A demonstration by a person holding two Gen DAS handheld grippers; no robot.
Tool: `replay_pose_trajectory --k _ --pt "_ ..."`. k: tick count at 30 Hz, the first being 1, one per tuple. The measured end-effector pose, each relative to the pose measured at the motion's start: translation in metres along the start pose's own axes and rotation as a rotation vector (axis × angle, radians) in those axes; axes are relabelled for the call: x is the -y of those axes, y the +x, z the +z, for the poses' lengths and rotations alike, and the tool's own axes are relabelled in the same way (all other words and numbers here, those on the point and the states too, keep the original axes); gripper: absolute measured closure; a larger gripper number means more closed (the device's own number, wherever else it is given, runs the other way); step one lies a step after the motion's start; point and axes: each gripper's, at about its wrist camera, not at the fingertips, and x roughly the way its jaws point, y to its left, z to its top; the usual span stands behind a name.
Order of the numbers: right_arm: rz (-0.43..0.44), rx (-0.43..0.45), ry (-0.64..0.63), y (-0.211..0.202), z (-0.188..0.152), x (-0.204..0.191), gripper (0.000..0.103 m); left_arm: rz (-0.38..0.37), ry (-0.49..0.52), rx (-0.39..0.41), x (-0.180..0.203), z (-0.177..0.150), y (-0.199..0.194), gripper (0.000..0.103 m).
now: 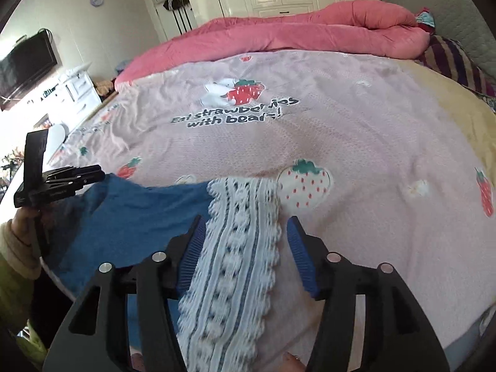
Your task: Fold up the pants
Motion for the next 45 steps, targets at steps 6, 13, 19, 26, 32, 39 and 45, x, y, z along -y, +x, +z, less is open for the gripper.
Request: replay_pose_trajectory --k 6,13,19,26,32,39,45 --pt "-0.045 -0.041 -0.003 -0.036 -0.053 -0.011 0.047 -0.019 0.077 0.091 0.043 -0.035 -0.058 0.058" --pt "-0.030 -0.084 0.038 -0.045 -0.086 -0.015 0.047 -0.025 0.137 0.019 0.071 -0.101 -0.078 0.057" --pt "-0.021 -0.132 0.000 -0.027 -0.088 -0.027 0.095 0.167 -0.002 -0.073 0.015 -0.131 -0.080 0.055" --pt "-0.007 -0.162 -0.040 -0.040 -0.098 -0.034 0.097 0.124 -0.071 -0.098 -0.024 -0.126 -0.083 0.063" --pt "-0.039 -0.233 -0.051 -0.017 -0.110 -0.027 0.097 0.102 -0.046 -0.100 -0.026 -0.134 -0.080 0.067" --pt "-0.006 -0.207 0.005 -0.031 -0.106 -0.016 0.082 0.085 0.011 -0.055 -0.009 -0.132 -0.095 0.048" --pt "0.000 -0.071 0.045 -0.059 -0.083 -0.005 0.054 0.028 0.094 0.083 0.032 -0.095 -0.126 0.031"
